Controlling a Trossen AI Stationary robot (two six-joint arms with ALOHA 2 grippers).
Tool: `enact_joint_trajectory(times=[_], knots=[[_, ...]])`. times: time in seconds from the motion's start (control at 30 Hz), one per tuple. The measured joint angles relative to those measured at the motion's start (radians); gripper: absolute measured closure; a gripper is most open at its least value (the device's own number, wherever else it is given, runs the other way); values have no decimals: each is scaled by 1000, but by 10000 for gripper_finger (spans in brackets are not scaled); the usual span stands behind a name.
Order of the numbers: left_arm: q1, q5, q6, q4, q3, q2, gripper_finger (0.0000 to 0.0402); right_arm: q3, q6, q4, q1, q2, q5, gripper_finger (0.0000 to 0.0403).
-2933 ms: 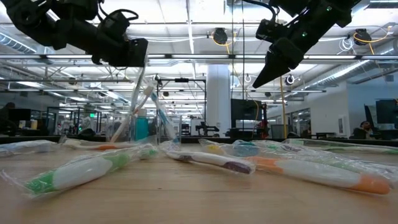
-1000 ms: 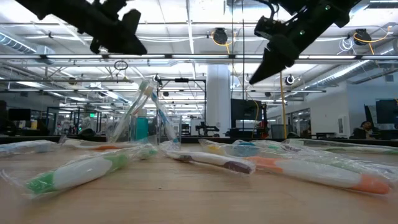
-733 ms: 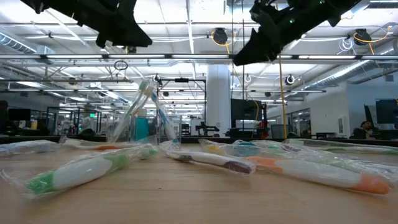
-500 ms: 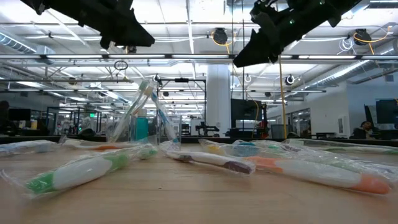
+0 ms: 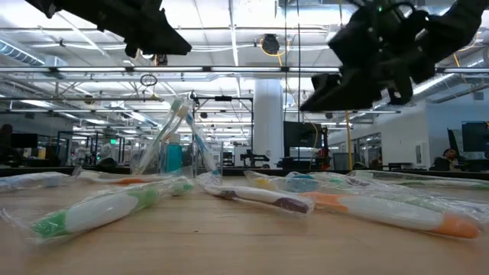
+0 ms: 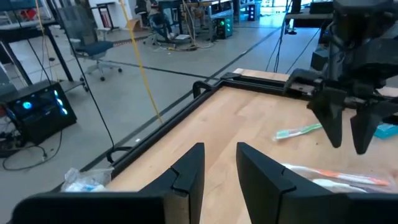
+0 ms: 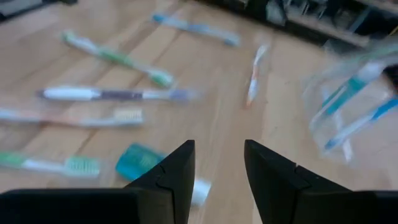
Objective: Pick & Place toothbrushing station
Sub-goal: Put the blue mouthwash into the transparent organizer
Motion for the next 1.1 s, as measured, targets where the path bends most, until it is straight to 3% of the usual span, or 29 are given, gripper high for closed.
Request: enact_joint_trajectory(times=[0.23, 0.53, 1.1], knots=[[15, 2, 2, 20, 0, 0, 302, 69, -9, 16, -5, 178, -31, 273], [38, 6, 9, 18, 0, 0, 302, 265, -136, -252, -7, 353, -26, 273], [40, 33, -10, -98, 0, 0, 302, 290, -57, -362, 14, 376, -22, 272]])
